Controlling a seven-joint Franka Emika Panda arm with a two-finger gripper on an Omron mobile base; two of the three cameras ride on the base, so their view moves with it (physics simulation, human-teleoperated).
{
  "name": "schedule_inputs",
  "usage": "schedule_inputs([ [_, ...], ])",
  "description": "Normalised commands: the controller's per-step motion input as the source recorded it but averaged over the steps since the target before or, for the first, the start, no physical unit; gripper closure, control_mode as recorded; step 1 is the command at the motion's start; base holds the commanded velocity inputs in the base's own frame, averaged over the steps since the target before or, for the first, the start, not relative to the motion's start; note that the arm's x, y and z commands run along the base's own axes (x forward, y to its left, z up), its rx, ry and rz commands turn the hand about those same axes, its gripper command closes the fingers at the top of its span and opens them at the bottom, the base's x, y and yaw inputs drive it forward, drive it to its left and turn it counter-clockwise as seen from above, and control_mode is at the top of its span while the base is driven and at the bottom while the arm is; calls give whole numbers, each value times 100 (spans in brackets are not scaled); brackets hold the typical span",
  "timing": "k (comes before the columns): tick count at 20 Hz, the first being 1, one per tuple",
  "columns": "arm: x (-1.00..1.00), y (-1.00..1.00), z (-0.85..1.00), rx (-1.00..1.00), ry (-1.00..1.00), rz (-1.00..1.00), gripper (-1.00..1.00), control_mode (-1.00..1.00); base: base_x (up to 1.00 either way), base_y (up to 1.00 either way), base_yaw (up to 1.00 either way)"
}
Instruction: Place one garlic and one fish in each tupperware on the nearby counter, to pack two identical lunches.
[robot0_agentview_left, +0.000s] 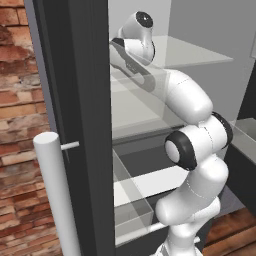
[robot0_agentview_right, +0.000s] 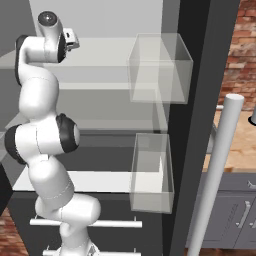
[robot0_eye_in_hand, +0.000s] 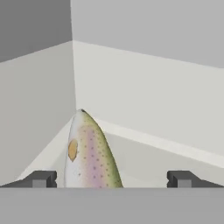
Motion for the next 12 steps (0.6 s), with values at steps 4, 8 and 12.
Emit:
schedule_inputs([
  [4,0,5,-29,-2,9,-7,-100,-100,0,0,0],
  [8,1,3,-38,-2,6,-4,-100,-100,0,0,0],
  [12,8,3,-27,-1,0,0,100,-100,0,0,0],
])
